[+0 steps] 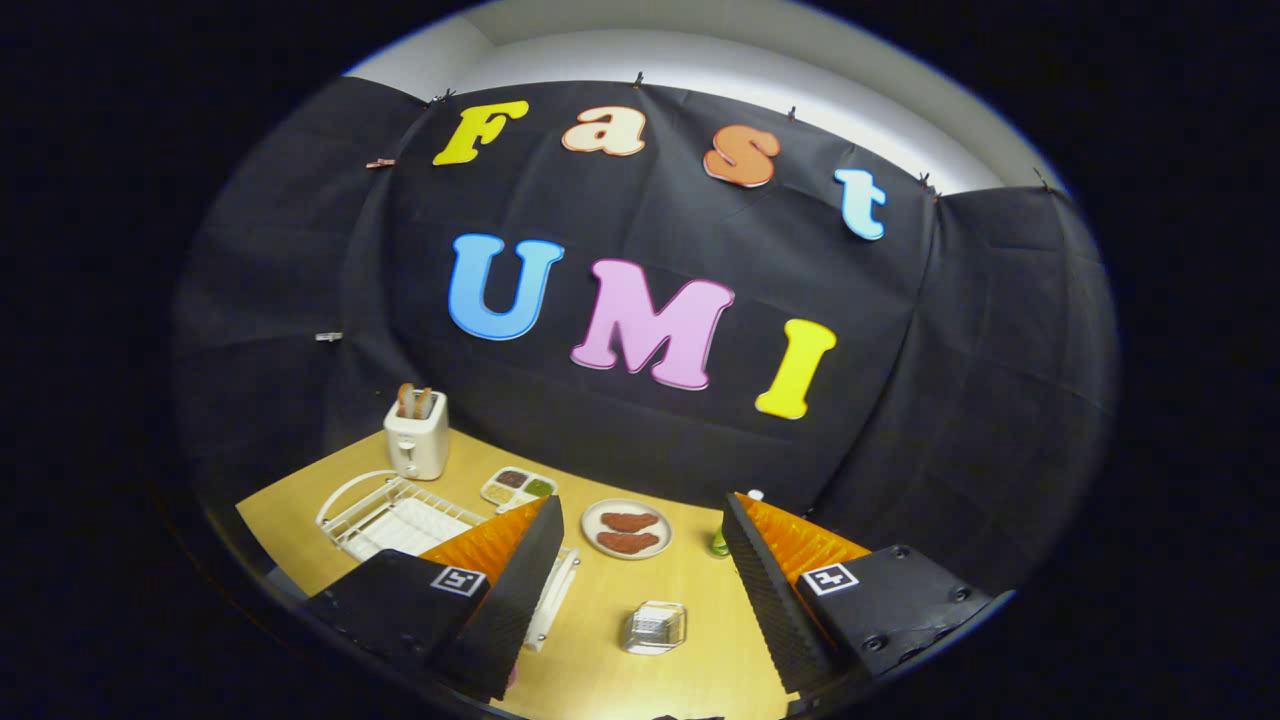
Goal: Take the plate from the dish rack, then take the spoon from the basket and place it into the plate.
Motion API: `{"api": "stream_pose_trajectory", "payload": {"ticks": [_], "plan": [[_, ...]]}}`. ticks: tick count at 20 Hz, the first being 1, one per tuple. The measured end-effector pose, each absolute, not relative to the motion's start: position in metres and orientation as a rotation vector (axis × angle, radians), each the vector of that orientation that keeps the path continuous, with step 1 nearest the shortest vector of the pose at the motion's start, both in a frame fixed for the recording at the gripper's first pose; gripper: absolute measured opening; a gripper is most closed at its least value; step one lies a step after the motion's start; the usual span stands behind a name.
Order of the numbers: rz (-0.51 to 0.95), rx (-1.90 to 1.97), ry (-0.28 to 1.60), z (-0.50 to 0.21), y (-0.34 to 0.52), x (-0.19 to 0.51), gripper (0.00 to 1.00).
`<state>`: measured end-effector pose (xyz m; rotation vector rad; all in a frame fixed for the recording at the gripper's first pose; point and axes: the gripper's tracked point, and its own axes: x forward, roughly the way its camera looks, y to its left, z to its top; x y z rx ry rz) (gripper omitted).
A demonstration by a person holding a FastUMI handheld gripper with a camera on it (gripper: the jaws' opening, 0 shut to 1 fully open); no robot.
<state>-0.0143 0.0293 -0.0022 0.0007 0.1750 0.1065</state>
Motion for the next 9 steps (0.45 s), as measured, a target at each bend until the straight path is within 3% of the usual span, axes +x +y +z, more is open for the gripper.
{"api": "stream_pose_trajectory", "payload": {"ticks": [9], "plan": [[0.027,0.032,0.182,-0.028,0.013,-0.026,0.98]]}}
